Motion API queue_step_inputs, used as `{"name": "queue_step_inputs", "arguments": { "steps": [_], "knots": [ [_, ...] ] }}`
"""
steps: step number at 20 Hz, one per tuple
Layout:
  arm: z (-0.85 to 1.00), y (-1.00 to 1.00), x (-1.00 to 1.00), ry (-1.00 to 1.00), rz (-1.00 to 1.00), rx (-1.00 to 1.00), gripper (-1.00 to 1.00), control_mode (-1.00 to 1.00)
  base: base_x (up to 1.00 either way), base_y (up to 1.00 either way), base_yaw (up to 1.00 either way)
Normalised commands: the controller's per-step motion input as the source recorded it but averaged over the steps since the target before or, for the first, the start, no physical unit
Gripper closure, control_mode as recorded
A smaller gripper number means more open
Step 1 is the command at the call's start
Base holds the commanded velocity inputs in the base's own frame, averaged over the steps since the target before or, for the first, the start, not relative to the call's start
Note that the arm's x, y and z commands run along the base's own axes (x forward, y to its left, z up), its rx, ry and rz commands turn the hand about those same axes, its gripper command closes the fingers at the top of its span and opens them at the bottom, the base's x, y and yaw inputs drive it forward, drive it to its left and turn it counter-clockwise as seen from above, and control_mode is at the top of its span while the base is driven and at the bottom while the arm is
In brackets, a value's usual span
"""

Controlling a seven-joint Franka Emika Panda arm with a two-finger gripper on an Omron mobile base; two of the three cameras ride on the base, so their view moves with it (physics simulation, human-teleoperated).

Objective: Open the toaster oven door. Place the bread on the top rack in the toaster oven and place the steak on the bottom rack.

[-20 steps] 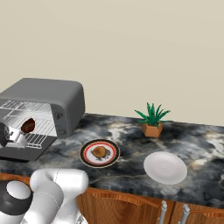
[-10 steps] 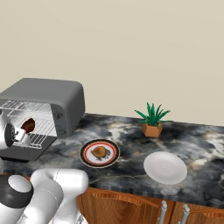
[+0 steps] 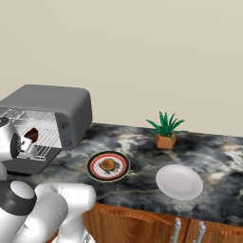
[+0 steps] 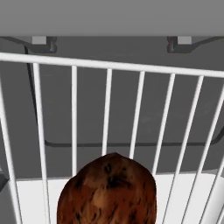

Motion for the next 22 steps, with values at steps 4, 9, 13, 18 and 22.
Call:
{"name": "queue_step_inputs", "arguments": {
  "steps": [4, 9, 13, 18, 22],
  "knots": [
    [-0.01, 0.00, 0.17, 0.00, 0.00, 0.01, -1.00, -1.00, 0.00, 0.00, 0.00],
    [-0.02, 0.01, 0.03, 0.00, 0.00, 0.00, -1.00, -1.00, 0.00, 0.00, 0.00],
    [-0.02, 0.02, 0.18, -0.01, 0.00, 0.00, -1.00, -1.00, 0.00, 0.00, 0.00],
    [-0.03, 0.04, 0.26, -0.03, 0.00, 0.00, -1.00, -1.00, 0.00, 0.00, 0.00],
    [-0.06, 0.04, 0.30, -0.06, 0.00, 0.00, -1.00, -1.00, 0.00, 0.00, 0.00]
  ]
}}
